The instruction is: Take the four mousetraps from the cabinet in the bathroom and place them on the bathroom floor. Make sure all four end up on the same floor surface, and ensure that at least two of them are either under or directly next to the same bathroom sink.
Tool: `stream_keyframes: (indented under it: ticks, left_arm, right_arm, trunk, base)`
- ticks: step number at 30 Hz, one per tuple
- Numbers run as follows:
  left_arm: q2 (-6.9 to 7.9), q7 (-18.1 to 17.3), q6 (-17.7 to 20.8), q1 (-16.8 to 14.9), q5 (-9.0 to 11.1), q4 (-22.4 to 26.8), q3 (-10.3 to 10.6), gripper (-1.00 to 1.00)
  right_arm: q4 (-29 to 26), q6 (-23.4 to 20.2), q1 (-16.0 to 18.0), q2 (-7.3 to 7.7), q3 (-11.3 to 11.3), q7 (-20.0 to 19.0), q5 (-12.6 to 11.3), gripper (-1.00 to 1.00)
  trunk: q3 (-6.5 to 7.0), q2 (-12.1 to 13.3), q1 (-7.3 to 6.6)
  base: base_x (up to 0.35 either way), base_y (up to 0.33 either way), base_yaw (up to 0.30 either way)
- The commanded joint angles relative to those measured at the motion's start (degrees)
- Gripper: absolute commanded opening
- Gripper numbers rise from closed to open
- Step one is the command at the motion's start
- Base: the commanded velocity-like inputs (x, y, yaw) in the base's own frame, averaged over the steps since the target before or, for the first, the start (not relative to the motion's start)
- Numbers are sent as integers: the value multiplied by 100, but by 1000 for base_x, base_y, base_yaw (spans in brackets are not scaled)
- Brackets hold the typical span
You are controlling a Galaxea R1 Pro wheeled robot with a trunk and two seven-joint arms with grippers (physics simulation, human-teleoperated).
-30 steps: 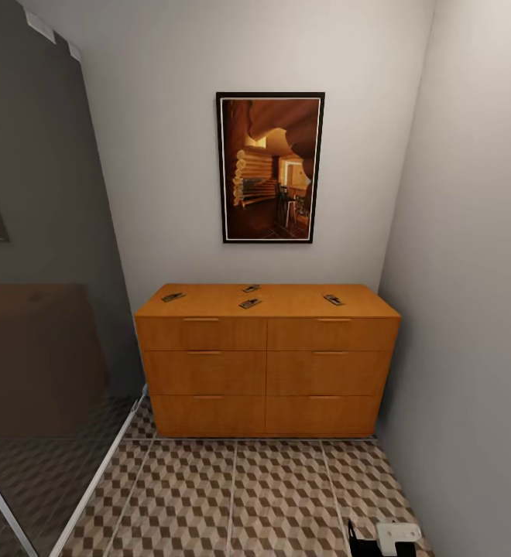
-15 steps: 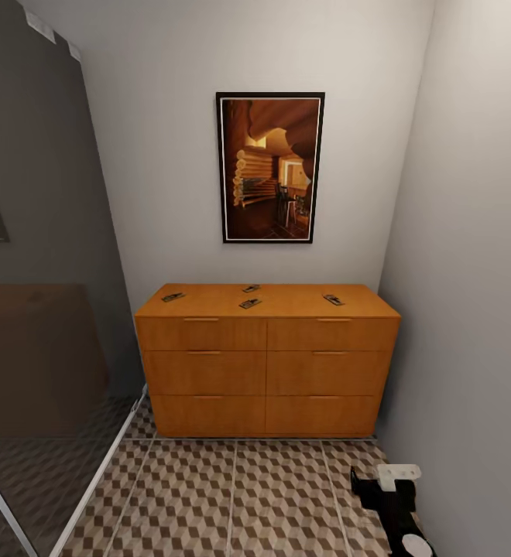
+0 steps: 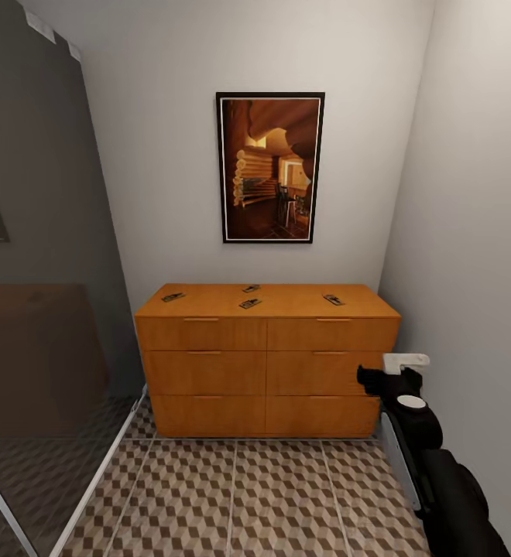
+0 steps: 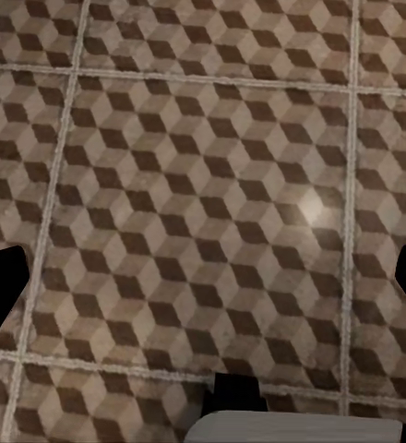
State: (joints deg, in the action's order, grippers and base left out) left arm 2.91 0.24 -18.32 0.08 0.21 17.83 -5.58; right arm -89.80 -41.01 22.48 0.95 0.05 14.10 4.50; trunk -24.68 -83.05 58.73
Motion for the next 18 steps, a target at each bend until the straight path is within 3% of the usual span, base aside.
stream_keyframes:
  ticks: [1, 6, 11, 18]
  left_arm:
    - [-1, 2, -12, 1, 1, -22, -9, 100]
    - [-3, 2, -21, 1, -3, -123, 6, 100]
    - [-21, 8, -2, 1, 3, -172, 5, 100]
    - [-35, 11, 4, 1, 5, -251, 10, 100]
  right_arm:
    - [-3, -128, 135, 2, 4, -8, 39, 100]
    - [291, -769, 1198, -20, 9, -17, 27, 100]
    - [995, -951, 2178, -33, 18, -39, 25, 100]
    - [2031, -949, 2786, -40, 21, -58, 13, 100]
  trunk:
    - [-6, -3, 0]
    - [-6, -3, 0]
    - [-6, -3, 0]
    - [-6, -3, 0]
  base:
    - [0, 0, 0]
    - [0, 0, 0]
    - [32, 0, 0]
    - [247, 0, 0]
